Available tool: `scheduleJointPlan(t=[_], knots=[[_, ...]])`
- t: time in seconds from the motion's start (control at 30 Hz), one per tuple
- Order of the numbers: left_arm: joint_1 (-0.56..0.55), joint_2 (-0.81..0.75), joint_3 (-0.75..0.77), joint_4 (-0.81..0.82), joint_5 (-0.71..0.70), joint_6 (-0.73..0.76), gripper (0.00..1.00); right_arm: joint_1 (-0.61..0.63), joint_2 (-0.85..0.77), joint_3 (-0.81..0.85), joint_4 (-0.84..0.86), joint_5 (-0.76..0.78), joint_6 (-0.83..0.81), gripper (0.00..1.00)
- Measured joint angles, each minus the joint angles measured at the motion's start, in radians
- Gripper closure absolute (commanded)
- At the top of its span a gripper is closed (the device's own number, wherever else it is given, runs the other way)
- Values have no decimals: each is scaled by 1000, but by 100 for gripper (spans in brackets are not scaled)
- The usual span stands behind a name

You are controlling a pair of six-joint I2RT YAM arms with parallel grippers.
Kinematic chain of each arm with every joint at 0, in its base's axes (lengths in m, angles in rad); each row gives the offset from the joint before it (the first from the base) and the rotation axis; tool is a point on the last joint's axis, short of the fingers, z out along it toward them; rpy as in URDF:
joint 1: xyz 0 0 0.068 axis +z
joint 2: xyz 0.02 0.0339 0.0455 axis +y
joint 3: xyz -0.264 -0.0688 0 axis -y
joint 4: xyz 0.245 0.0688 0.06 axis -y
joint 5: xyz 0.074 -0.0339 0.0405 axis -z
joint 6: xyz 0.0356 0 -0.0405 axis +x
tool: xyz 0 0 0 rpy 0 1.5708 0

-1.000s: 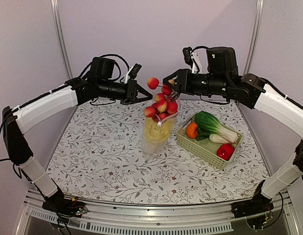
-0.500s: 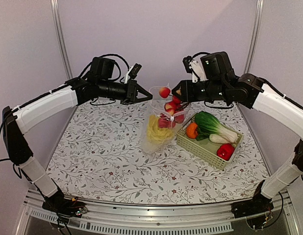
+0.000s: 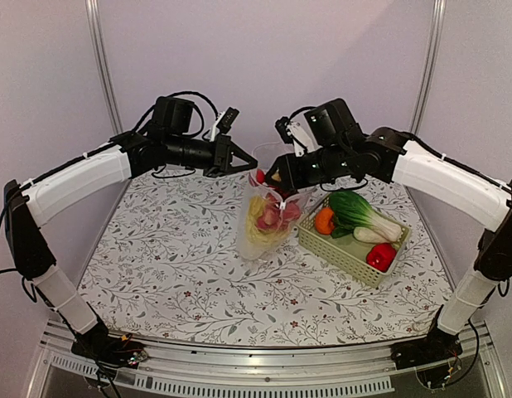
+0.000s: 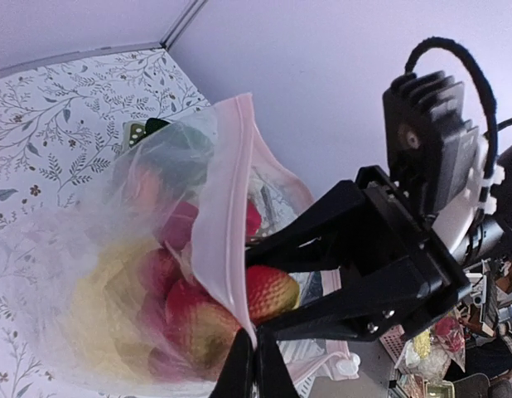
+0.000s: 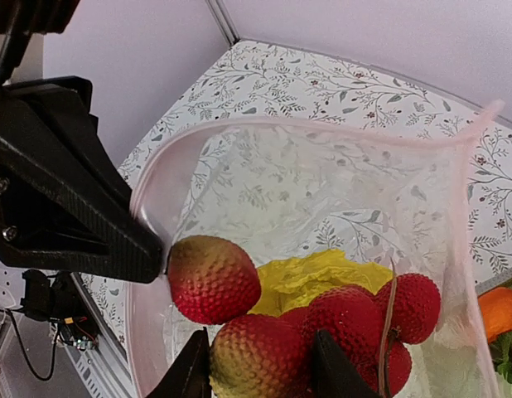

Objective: Place the food in the zip-top bag and seal the zipper
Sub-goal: Place the fake fruit in the zipper food storage bag.

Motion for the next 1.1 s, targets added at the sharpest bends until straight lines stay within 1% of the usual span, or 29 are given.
scheduleJointPlan(t=[0.13, 0.23, 0.33, 0.37, 0.4, 0.5, 0.67, 0.77, 0.8, 0.87, 0.93, 1.0, 1.1], knots=[[0, 0, 0, 1, 5, -3, 100, 16, 72, 19, 0, -72, 8, 92], [0, 0, 0, 1, 7, -7, 100, 23, 121, 27, 4, -98, 15, 92], [0, 0, -2, -1, 6, -8, 100, 24, 162, 31, 3, -107, 20, 90], [0, 0, -4, -2, 6, -8, 100, 24, 173, 33, 3, -108, 21, 88], [0, 0, -6, -3, 6, -8, 100, 24, 178, 34, 3, -109, 22, 83], [0, 0, -13, -7, 5, -8, 100, 24, 179, 39, -6, -109, 21, 73], [1, 0, -14, -6, 4, -8, 100, 24, 151, 47, -16, -97, 11, 49], [2, -1, -16, -1, 4, -8, 100, 24, 110, 47, -23, -82, 4, 32], [2, -2, -18, 0, 4, -8, 100, 24, 92, 47, -27, -73, 2, 29], [3, -5, -23, 1, 3, -8, 100, 24, 47, 46, -31, -56, 2, 25], [3, -7, -28, 1, 3, -8, 100, 24, -2, 40, -29, -35, 3, 23], [5, -8, -29, 1, 2, -8, 100, 24, -61, 22, -29, -9, 3, 23], [7, -9, -31, 1, 2, -8, 100, 24, -132, -10, -30, 28, 9, 25]])
